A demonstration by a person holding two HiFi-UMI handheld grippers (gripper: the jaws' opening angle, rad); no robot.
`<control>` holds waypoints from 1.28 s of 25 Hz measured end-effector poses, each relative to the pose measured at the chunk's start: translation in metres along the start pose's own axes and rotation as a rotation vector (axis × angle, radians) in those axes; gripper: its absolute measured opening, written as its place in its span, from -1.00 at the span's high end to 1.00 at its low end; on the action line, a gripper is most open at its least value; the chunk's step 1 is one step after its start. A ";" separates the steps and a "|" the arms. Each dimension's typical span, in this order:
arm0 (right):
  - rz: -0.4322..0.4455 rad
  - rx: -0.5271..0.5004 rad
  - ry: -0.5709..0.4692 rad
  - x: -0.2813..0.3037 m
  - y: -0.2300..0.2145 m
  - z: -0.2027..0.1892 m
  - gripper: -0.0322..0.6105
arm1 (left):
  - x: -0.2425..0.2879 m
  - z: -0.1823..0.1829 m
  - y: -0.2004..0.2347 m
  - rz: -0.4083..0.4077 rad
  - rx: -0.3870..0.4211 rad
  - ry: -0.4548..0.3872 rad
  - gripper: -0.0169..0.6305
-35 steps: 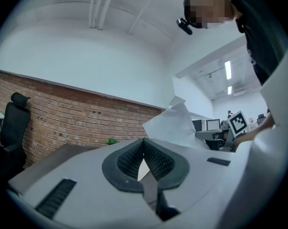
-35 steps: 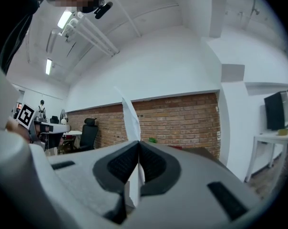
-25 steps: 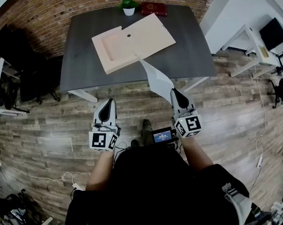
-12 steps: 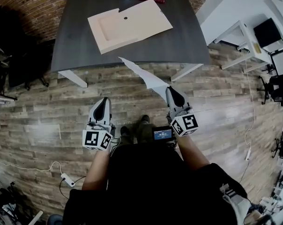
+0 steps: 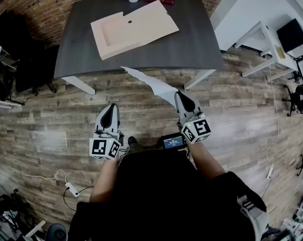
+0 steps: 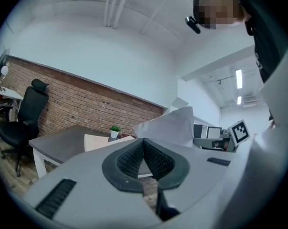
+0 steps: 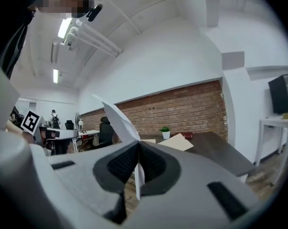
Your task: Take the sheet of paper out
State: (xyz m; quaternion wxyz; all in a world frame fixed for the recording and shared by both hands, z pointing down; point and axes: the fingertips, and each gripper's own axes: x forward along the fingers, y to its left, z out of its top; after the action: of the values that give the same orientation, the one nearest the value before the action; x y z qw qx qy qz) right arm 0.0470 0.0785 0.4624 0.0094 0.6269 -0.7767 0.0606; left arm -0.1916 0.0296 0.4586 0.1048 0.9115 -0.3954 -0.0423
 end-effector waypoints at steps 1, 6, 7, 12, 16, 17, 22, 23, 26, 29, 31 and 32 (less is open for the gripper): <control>0.013 -0.008 0.000 -0.006 -0.006 0.000 0.88 | 0.003 -0.004 -0.009 0.004 0.004 0.004 0.96; 0.044 -0.002 0.024 -0.038 -0.035 -0.015 0.88 | 0.018 -0.006 -0.070 -0.034 -0.015 0.031 0.96; 0.044 0.006 0.026 -0.041 -0.041 -0.019 0.88 | 0.021 -0.002 -0.080 -0.043 0.003 0.025 0.96; 0.067 0.041 0.033 -0.057 -0.059 -0.034 0.88 | 0.021 -0.025 -0.096 0.015 0.072 0.069 0.96; 0.094 0.041 0.033 -0.057 -0.062 -0.043 0.88 | 0.019 -0.040 -0.090 0.059 0.069 0.088 0.96; 0.091 0.039 0.035 -0.058 -0.060 -0.044 0.88 | 0.017 -0.041 -0.089 0.056 0.069 0.090 0.96; 0.030 0.046 0.034 -0.061 -0.052 -0.041 0.88 | 0.007 -0.037 -0.086 0.007 0.065 0.080 0.96; 0.020 0.049 0.036 -0.061 -0.052 -0.040 0.88 | 0.008 -0.035 -0.086 -0.002 0.059 0.074 0.96; 0.013 0.033 0.044 -0.059 -0.049 -0.038 0.88 | 0.010 -0.021 -0.090 -0.032 0.050 0.044 0.96; 0.016 0.018 0.039 -0.060 -0.042 -0.032 0.88 | 0.009 -0.016 -0.090 -0.044 0.053 0.031 0.96; 0.020 0.023 0.037 -0.059 -0.038 -0.030 0.88 | 0.008 -0.016 -0.088 -0.042 0.049 0.033 0.96; 0.022 0.026 0.039 -0.058 -0.036 -0.030 0.88 | 0.006 -0.016 -0.087 -0.041 0.047 0.034 0.96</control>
State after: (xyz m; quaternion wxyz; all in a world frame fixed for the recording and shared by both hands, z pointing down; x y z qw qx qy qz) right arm 0.0925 0.1303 0.4895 0.0158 0.6170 -0.7824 0.0829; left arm -0.1227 0.0854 0.4543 0.0893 0.9222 -0.3758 -0.0195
